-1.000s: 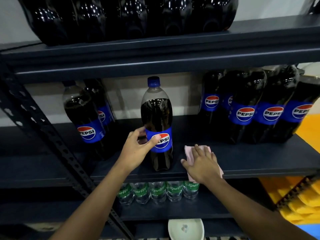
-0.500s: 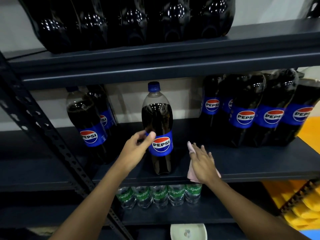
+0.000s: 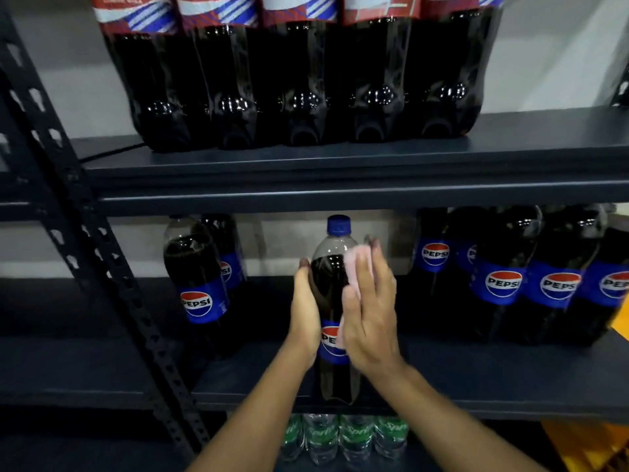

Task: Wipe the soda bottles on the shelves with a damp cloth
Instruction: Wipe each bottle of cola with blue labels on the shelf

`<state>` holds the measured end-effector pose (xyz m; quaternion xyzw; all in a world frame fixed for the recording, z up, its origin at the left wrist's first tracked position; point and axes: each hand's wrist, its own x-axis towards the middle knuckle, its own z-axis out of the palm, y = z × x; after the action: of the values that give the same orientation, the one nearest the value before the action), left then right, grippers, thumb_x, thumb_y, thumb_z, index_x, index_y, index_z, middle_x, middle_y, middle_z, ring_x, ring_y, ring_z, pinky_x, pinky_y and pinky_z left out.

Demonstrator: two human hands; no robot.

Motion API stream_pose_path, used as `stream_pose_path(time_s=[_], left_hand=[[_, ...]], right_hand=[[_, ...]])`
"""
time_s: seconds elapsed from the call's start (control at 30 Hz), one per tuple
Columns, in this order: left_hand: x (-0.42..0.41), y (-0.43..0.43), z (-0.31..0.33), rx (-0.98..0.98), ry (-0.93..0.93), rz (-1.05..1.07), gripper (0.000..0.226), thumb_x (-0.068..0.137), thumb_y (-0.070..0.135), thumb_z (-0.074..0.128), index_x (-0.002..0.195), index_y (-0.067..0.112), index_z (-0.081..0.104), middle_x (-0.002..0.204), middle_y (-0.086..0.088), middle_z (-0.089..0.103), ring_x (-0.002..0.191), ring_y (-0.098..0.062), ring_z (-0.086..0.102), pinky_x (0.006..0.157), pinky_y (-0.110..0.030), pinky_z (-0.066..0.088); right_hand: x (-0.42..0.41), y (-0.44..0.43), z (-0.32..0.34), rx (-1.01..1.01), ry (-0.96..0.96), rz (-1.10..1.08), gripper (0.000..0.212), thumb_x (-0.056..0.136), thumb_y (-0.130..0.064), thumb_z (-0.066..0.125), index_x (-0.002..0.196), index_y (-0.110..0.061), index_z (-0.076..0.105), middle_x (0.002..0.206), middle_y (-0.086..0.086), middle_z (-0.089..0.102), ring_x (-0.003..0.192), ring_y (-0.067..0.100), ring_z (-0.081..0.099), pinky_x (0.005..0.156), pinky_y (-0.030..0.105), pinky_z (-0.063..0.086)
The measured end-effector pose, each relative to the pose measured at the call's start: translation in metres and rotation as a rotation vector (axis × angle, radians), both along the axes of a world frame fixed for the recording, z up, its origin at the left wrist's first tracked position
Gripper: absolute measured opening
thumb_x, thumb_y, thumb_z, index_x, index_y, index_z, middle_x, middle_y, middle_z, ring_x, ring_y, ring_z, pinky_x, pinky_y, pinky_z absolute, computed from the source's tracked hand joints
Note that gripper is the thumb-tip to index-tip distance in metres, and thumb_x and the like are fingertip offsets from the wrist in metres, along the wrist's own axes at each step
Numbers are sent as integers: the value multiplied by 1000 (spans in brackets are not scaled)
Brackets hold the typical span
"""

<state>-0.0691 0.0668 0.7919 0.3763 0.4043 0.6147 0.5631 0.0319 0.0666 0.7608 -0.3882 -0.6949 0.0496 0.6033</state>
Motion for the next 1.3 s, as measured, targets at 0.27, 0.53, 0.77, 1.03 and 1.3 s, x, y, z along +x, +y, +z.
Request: stream_pose_path(time_s=[0.27,0.53,0.77,1.03,1.3], left_hand=[[2,1,4,57,-75,-6,68,115,37,24,84,21,83,82,-7,80,74,-14,77,66,-27,62],[9,11,-8,92,-104,37,66,115,35,22,96,18,83,92,-3,81,86,-11,77,76,-24,61],[15,15,-17,46,-82,115,55,114,41,28,104,12,74,88,0,80,85,-10,77,78,-23,61],[16,10,-19,-44,-69,149,74,96,71,42,130,12,71,117,-14,78,109,-32,75,97,-47,58],[11,13,-15,-19,-12,2,67,110,53,27,120,6,73,111,-15,79,101,-25,76,84,-36,62]], right_hand=[[-9,13,88,80,-338,-105,37,108,-39,32,112,-20,63,100,-4,55,90,14,53,81,34,44],[-13,8,65,113,-94,-128,38,104,-31,39,129,-16,64,119,1,61,102,16,56,88,29,43],[-32,-8,-44,13,221,-202,56,111,-36,28,163,-23,14,168,5,20,154,22,26,122,45,30],[-26,-38,-106,-608,616,-116,40,104,-57,19,138,-76,30,136,-51,38,136,-13,38,119,42,38],[-27,-29,-19,-461,685,-29,38,112,-37,27,139,-62,38,133,-48,43,130,-20,40,103,8,34]])
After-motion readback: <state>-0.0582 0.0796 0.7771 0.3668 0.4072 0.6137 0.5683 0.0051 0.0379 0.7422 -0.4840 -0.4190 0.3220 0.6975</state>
